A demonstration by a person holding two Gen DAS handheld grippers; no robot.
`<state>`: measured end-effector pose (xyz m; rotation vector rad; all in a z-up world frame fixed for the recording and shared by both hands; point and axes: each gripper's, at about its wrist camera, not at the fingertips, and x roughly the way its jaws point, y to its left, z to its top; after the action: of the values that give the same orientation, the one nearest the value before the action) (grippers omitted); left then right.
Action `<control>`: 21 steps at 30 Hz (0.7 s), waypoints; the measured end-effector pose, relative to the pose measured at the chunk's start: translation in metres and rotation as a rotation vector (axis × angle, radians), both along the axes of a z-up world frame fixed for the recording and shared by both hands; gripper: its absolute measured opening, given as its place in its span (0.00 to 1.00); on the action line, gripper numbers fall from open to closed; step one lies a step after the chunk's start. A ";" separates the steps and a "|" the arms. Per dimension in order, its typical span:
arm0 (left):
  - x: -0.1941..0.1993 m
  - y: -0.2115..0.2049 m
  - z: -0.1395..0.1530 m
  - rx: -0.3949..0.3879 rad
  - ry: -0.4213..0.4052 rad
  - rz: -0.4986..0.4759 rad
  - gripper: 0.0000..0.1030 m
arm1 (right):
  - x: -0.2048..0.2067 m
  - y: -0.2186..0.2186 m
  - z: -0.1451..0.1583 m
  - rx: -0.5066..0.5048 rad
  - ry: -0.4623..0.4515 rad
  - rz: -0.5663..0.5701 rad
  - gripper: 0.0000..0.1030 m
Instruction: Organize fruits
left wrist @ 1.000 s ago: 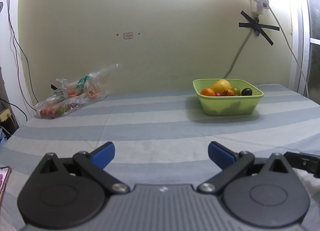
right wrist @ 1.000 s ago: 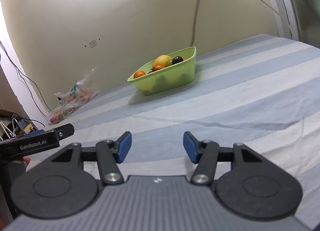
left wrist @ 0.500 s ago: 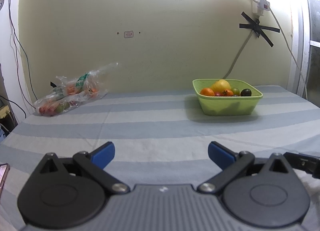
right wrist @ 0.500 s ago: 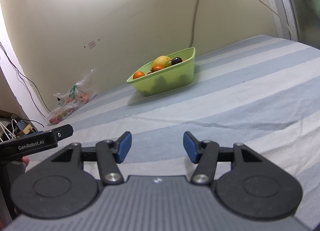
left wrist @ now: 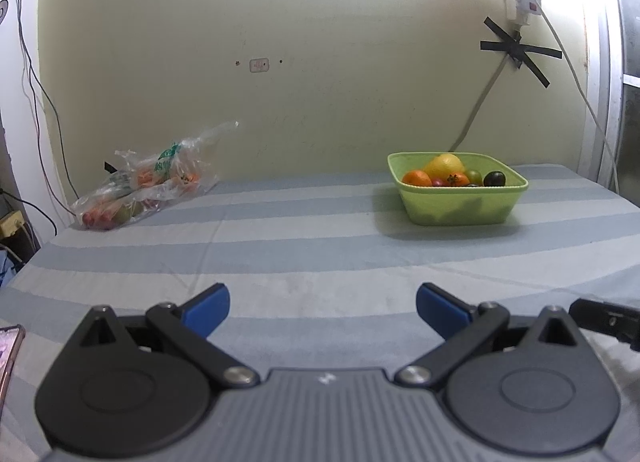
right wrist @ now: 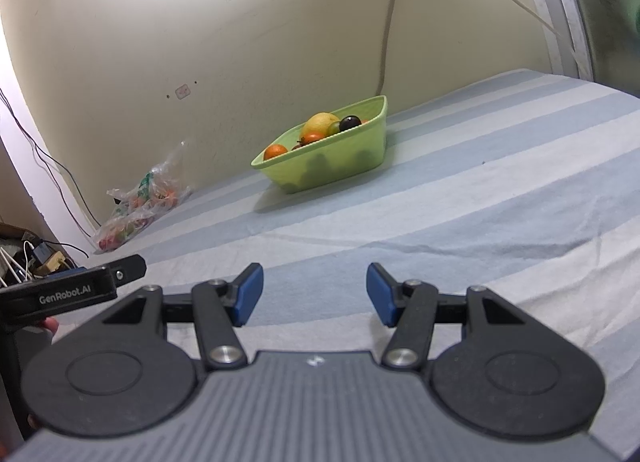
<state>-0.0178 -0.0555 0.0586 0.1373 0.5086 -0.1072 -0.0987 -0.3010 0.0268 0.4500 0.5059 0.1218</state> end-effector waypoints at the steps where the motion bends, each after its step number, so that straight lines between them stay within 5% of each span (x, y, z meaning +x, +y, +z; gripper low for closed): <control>1: 0.000 0.000 0.000 0.000 -0.001 -0.001 1.00 | 0.000 0.000 0.000 0.001 0.000 0.000 0.58; 21: 0.003 -0.003 -0.004 0.033 0.023 0.017 1.00 | -0.001 -0.002 0.000 0.000 0.000 -0.003 0.58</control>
<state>-0.0148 -0.0583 0.0549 0.1636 0.5346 -0.0839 -0.0995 -0.3027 0.0271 0.4507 0.5051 0.1190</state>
